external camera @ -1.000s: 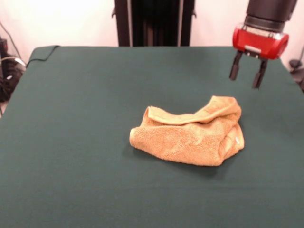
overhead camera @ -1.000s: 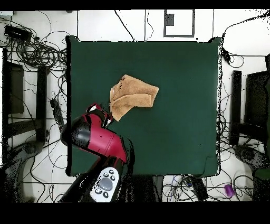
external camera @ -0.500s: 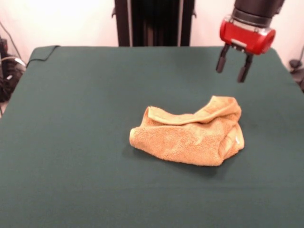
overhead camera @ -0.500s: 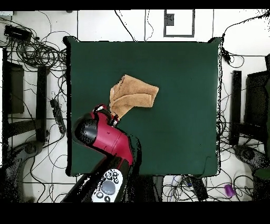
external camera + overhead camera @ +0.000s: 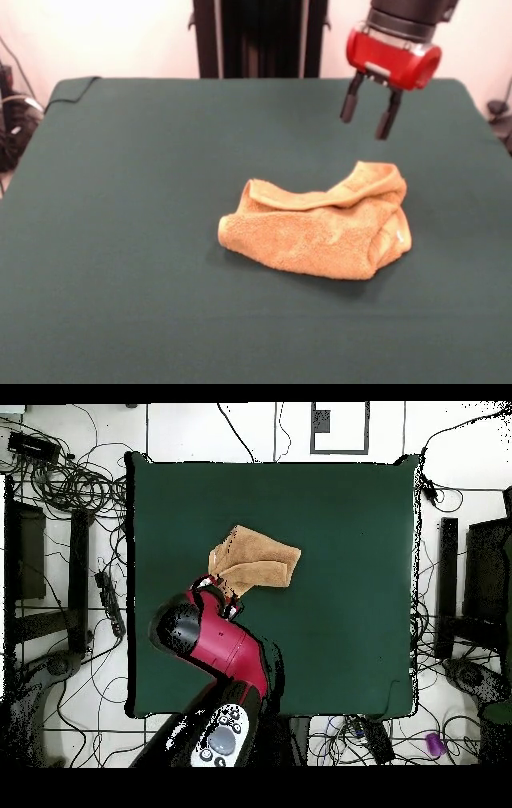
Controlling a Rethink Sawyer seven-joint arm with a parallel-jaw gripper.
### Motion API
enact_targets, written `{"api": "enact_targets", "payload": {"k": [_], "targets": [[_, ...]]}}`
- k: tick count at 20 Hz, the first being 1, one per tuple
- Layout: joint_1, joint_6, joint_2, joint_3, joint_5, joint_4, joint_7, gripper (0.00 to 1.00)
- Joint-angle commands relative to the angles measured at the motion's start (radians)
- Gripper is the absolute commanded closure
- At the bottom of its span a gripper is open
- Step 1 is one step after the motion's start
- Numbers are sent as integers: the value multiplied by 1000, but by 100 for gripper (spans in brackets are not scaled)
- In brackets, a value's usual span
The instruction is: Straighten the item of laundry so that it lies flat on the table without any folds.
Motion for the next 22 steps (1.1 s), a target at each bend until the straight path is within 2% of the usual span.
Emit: {"api": "enact_targets", "payload": {"k": [1, 8, 15, 22], "targets": [[-35, -66, 29, 107, 7, 19, 205, 0], [-127, -219, 65, 217, -40, 43, 196, 0], [-121, -247, 97, 227, -18, 34, 205, 0], [-148, -346, 78, 289, -30, 58, 256, 0]]}}
